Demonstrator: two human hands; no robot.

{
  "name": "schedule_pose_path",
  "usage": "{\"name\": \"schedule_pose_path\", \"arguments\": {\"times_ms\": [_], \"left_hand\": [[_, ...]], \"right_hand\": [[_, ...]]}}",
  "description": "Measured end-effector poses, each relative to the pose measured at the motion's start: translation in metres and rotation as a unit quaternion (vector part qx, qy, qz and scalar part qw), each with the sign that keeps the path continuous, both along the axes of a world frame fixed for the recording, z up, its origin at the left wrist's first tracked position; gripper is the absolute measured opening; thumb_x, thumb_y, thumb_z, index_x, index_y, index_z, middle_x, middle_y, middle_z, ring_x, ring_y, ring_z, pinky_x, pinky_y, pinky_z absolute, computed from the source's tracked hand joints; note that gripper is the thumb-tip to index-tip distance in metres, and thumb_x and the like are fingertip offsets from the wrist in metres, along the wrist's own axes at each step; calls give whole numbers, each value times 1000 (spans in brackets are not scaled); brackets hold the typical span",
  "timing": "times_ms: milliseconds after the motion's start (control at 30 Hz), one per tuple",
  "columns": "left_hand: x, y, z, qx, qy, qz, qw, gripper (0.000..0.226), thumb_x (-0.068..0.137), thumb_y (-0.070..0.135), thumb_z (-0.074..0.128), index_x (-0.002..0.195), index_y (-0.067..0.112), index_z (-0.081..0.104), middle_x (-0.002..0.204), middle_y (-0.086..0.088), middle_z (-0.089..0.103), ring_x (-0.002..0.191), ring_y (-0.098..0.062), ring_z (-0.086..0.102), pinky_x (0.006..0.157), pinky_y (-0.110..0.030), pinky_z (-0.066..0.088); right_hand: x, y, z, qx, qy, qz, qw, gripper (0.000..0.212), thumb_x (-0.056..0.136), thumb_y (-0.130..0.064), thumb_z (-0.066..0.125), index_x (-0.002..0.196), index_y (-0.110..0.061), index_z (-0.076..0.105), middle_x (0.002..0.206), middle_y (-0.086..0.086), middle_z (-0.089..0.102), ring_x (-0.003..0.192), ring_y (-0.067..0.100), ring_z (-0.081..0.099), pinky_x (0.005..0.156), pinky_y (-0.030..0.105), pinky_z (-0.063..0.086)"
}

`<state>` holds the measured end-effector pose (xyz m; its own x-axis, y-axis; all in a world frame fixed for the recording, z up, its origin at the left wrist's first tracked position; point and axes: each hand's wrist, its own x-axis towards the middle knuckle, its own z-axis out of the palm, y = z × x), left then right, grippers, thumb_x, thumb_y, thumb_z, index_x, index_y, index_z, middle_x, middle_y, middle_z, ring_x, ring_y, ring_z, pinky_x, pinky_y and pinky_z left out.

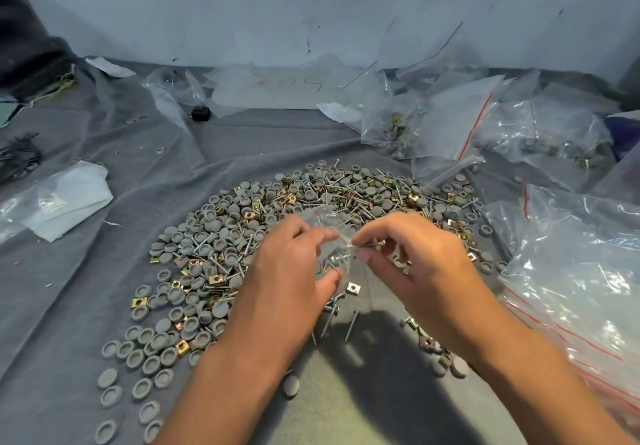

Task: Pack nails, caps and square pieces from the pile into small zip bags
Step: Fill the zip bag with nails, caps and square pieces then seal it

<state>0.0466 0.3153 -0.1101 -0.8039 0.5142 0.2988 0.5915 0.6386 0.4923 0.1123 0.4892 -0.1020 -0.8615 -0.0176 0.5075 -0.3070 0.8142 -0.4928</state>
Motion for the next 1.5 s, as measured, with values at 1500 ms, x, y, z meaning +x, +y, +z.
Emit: {"name": "schedule_pose_path", "arguments": {"times_ms": [1500], "left_hand": [[-9, -16, 13, 27, -18, 79, 996, 47, 81, 27, 79, 125, 35, 63, 92, 28, 39, 79, 10, 45, 57, -6, 37]], "right_hand": [[2, -5, -26, 38, -171, 47, 984, 17, 98, -34, 49, 111, -31, 61, 111, -22, 51, 101, -4, 52, 91, 18, 48]]}}
